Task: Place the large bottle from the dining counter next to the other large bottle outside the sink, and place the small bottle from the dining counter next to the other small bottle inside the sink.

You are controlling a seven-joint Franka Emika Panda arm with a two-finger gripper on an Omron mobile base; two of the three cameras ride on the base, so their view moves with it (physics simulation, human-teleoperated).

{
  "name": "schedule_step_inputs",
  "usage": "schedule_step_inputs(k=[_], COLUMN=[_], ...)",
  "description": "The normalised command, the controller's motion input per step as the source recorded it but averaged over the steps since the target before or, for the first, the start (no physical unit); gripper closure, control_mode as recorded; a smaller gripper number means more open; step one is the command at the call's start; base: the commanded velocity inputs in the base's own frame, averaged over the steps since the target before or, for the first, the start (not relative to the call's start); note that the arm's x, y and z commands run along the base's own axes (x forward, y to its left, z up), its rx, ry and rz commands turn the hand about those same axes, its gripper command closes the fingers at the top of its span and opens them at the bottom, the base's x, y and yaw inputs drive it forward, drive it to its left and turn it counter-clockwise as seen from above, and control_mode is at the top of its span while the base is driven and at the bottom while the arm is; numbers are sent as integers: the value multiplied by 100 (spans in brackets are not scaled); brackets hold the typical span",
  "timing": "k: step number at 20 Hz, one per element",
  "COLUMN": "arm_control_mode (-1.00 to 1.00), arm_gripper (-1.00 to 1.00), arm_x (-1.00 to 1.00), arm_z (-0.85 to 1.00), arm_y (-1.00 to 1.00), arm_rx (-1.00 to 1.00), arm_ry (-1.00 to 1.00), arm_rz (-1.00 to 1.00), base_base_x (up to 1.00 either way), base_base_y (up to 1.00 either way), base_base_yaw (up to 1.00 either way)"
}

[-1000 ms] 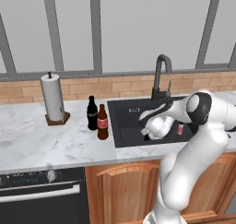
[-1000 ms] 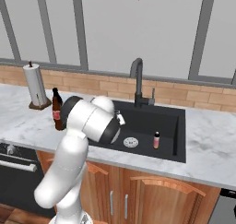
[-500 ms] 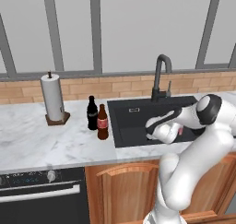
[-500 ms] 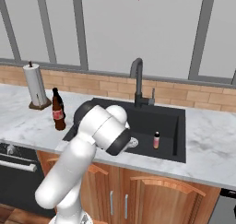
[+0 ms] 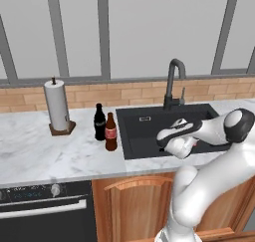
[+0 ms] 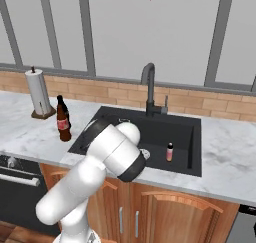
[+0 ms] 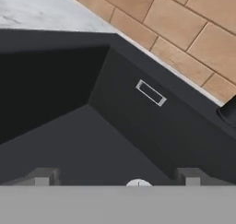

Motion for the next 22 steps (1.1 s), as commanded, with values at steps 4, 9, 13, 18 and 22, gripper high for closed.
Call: schedule_step_inputs(k=[4,9,13,18,22], arm_control_mode=[-100,-100,-100,-100,-100], arm_gripper=[-100,-100,-100,-100,-100], arm_x=[0,0,-12,-48,-68], arm_z=[73,69,40,19,11], arm_y=[6,5,17,11,2], arm_rx=[0,1,4,6,8], arm_ry=[-8,-1,0,0,0], arm_rz=[0,0,0,0,0], base_base_x=[0,0,0,0,0], base_base_y=[0,0,0,0,0], base_base_yaw=[0,0,0,0,0])
